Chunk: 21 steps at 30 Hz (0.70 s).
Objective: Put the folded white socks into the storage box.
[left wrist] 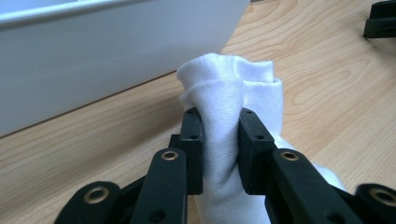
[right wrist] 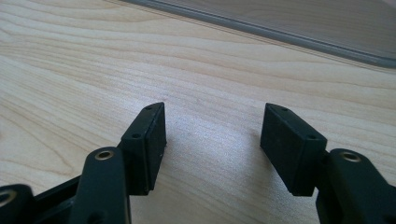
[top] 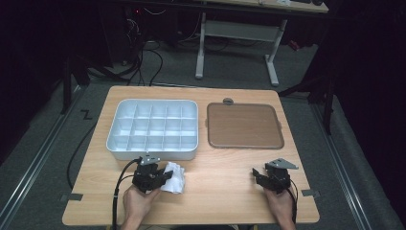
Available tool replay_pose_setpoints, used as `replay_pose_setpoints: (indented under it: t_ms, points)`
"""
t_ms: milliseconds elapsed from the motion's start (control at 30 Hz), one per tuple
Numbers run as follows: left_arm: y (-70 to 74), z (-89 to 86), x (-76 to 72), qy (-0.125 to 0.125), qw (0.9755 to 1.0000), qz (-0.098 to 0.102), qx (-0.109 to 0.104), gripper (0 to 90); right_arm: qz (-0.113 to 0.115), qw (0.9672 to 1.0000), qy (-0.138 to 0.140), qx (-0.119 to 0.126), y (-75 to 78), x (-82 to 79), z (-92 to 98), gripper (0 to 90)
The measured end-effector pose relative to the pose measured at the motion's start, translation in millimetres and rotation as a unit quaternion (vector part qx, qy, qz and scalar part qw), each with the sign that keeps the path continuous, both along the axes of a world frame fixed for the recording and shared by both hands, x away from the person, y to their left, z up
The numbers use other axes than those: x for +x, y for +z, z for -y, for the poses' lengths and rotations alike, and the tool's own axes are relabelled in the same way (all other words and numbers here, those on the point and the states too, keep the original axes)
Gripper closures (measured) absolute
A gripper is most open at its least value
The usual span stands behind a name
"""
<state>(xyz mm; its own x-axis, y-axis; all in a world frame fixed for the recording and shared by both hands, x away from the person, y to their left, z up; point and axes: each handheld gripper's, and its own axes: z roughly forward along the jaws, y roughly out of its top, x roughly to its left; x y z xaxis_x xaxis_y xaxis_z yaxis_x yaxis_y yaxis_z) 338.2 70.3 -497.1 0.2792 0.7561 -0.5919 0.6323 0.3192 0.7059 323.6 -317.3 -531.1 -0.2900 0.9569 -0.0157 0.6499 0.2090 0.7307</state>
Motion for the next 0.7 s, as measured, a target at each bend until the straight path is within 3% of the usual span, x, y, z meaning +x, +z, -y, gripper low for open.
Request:
replay_pose_setpoints:
  t_ms: [700]
  points:
    - [12.3,-8.3,-6.7,-0.007,0.9999,0.011,0.003,74.8,0.000,1.0000,0.001,-0.001,-0.1,0.0,-0.5,40.3]
